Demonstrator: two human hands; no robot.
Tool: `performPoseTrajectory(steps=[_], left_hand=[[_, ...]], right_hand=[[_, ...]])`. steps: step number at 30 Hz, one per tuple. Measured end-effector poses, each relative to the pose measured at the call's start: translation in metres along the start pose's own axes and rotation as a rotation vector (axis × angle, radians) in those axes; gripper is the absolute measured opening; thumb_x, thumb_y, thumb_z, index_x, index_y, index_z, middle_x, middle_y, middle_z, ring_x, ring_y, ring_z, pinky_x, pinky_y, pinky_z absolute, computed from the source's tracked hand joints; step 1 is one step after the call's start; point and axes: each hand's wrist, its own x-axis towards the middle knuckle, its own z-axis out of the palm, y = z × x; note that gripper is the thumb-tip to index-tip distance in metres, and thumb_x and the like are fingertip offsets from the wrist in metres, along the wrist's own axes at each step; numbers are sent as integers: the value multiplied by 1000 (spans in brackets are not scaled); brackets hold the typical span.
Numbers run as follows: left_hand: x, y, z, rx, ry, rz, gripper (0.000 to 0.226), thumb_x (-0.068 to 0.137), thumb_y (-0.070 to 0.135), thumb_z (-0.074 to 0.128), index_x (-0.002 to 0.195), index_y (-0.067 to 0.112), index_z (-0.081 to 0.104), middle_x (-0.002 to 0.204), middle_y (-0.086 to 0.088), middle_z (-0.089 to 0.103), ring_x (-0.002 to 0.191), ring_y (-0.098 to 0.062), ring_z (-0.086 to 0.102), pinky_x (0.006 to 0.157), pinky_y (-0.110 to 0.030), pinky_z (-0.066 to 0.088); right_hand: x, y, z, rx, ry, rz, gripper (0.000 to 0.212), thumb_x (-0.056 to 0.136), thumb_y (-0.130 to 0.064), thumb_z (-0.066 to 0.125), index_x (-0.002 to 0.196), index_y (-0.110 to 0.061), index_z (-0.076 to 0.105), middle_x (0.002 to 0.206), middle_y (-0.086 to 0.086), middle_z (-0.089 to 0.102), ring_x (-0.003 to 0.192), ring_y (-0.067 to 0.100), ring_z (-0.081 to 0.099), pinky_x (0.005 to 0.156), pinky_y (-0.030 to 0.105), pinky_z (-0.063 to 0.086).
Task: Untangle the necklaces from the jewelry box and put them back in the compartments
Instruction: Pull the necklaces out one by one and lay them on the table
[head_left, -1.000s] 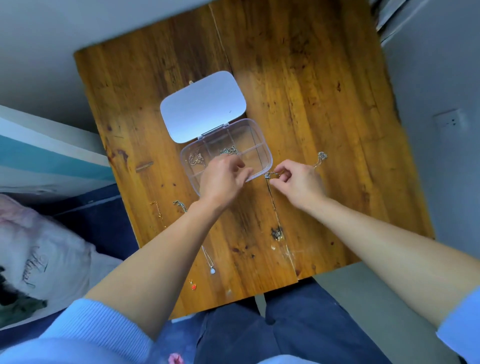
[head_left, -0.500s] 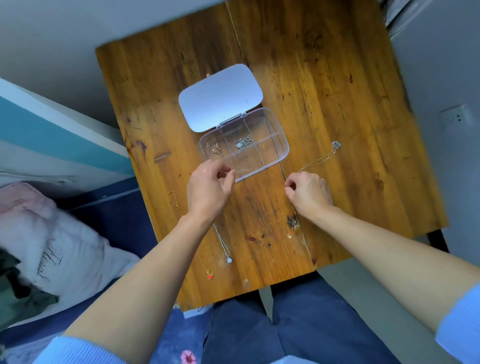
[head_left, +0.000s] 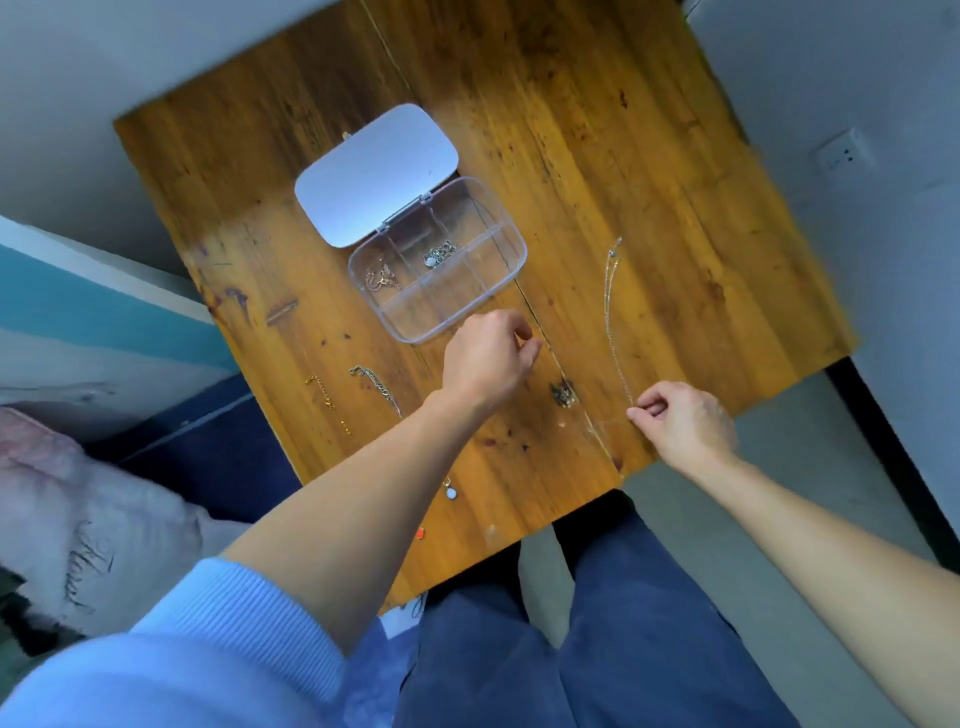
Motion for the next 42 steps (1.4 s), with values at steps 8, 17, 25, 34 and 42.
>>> performPoseTrajectory(steps=[8,17,25,34,42], left_hand=[[99,57,50,-55,16,-142,36,80,44,72,97,13,66,100,-10,70,94,-33,64,70,-36,49],[148,79,59,-23,-49,-285,18,79,15,68,95,6,64,91,-11,71,81,-30,70,76,-44,60],[108,73,63,-125,117,-277,14,83,21,61,79,8,58,79,-9,63,74,-29,59,64,-34,49],[-11,-14,23,-1224,585,-645,26,78,-15,63,70,7,52,67,-15,62,46,-14,60,46,-19,50],[-26,-74,-1,-933,651,-712,22,76,-11,70,69,8,61,69,-13,63,55,-23,59,47,-24,47]], right_hand=[[4,21,5,37,20,-96,8,81,-31,75,80,-31,66,82,-10,60,73,16,60,61,29,45],[14,39,-2,41,-52,-207,7,83,-29,70,78,-28,66,79,-13,57,71,17,58,60,27,39],[11,51,-4,-70,-4,-504,5,83,-21,69,80,-19,64,83,-4,61,74,16,56,55,25,35],[-4,14,9,150,-243,-536,17,77,-12,72,79,-26,63,62,-16,58,60,5,58,56,25,49],[-33,-40,51,169,-455,-475,14,81,-13,71,79,-24,63,67,-11,63,63,6,59,61,27,53]])
